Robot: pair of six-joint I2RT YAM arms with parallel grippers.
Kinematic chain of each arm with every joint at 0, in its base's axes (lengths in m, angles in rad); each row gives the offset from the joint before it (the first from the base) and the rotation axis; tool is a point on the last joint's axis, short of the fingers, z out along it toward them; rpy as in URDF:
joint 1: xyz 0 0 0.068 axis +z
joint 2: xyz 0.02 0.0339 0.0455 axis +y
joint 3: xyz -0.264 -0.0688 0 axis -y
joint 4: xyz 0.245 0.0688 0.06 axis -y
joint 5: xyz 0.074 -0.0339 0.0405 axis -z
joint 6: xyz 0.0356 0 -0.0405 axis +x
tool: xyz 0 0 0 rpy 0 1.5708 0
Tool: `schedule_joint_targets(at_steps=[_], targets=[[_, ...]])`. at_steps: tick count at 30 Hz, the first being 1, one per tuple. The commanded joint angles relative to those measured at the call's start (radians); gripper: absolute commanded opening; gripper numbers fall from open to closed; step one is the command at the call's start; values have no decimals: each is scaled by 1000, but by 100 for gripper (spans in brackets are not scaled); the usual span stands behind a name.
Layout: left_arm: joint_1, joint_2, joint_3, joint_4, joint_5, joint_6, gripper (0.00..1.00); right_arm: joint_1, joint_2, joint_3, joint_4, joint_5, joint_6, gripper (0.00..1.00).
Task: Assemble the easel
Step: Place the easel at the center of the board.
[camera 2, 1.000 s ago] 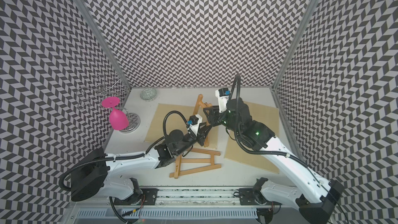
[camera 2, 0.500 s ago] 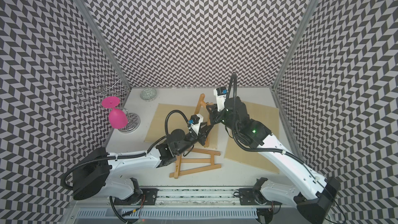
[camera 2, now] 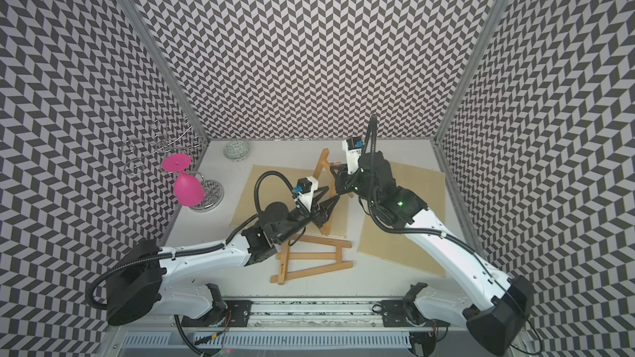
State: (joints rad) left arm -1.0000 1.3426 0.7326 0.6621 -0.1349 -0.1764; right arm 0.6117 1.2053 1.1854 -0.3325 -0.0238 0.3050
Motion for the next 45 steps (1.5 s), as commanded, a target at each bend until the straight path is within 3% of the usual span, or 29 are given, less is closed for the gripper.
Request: schedule_joint_targets(at_steps=[1,7,11,18,24,31,45], targets=[[7,-58,-7,-29,41,-10,58,-65,16,2,204,-69,8,0],[71,-149,-50,-119,61,-84,70,-230,117,31,314,-185,-25,0],[151,-198,-108,-139,98,-152,83,-324,212,68,381,-261,-34,0],[228,-237,-172,-131,105,-196,99,-400,376,187,438,-312,-74,0],[249,-227,-174,-111,103,-192,99,-444,475,284,454,-334,-138,0],[259,-192,-162,-99,108,-195,99,-502,609,438,346,-461,-227,0],[274,-163,-145,-117,132,-186,99,-556,707,474,294,-552,-284,0]])
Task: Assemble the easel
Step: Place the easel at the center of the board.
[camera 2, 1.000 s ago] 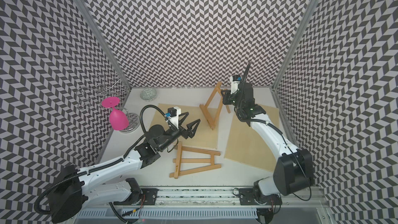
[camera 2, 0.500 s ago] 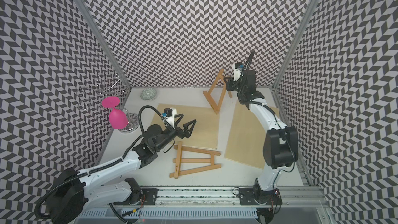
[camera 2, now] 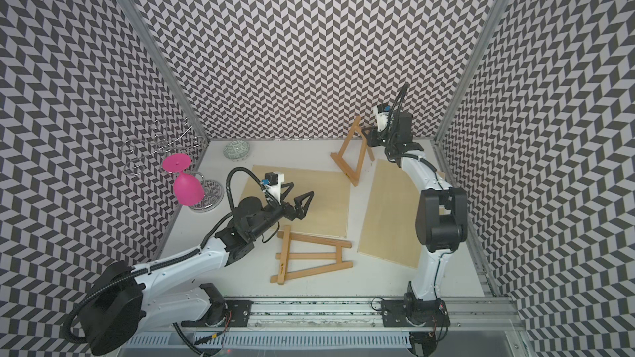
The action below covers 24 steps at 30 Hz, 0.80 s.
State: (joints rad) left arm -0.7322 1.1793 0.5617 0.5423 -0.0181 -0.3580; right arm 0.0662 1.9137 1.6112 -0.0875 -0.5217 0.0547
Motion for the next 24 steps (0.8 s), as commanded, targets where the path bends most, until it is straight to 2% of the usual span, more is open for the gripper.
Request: schedule_joint_targets(at_steps=[1,12,16,24], targets=[[8,0,26,-1,14,-5,99,-14,2,46,46,-56,-36,0],[14,3,30,-8,24,-1,99,-63,35,29,21,-102,-86,0],[16,15,36,-7,26,-1,99,-63,53,36,7,-73,-111,0],[20,17,34,-18,25,2,99,-63,70,-18,39,-145,-112,3]])
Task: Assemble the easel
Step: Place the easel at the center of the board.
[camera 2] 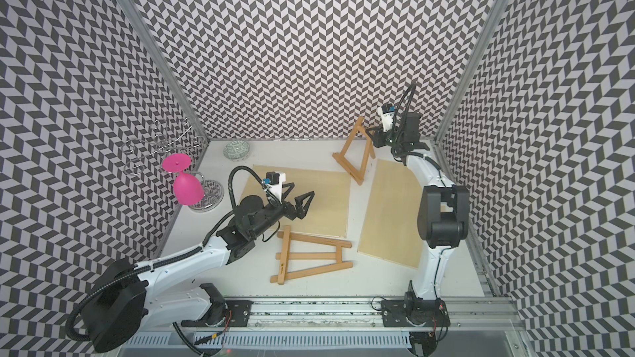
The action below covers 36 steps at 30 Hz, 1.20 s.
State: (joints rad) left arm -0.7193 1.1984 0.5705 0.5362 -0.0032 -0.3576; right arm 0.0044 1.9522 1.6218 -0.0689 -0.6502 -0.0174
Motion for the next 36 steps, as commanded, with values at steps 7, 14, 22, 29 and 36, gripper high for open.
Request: schedule_joint_targets(at_steps=[7,14,22,29,36], targets=[[15,-10,16,-10,11,5,99,0,30,-51,39,-13,-28,7],[21,-18,8,-13,11,2,99,5,-2,-109,106,-16,1,20],[29,-31,-1,-10,17,0,99,8,-78,-178,238,-34,117,34],[32,-46,-10,-10,25,-7,99,33,-142,-245,266,56,144,39],[36,-54,-28,11,32,-16,99,50,-218,-379,328,75,176,38]])
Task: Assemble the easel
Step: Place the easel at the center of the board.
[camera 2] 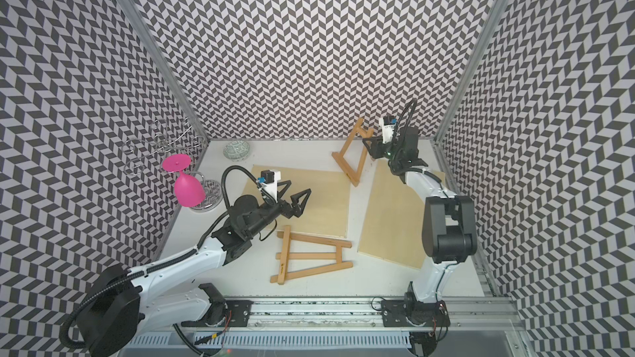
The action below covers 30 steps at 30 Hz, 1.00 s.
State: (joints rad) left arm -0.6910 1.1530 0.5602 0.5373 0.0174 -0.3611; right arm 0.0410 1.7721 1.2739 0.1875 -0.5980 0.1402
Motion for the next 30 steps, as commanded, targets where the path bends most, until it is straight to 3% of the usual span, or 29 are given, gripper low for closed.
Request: schedule_joint_targets(at_steps=[1,7,13,26,30], targets=[[8,-6,-18,9,13,-15,99,20,-43,-43,75,29,22,37],[11,-3,-20,14,24,-22,99,29,-37,-98,106,76,58,31],[18,-2,-23,16,22,-24,99,32,24,-51,75,71,67,19],[36,23,-19,28,37,-29,99,62,66,-2,114,138,114,17],[44,24,-20,29,42,-29,99,79,75,29,88,154,104,26]])
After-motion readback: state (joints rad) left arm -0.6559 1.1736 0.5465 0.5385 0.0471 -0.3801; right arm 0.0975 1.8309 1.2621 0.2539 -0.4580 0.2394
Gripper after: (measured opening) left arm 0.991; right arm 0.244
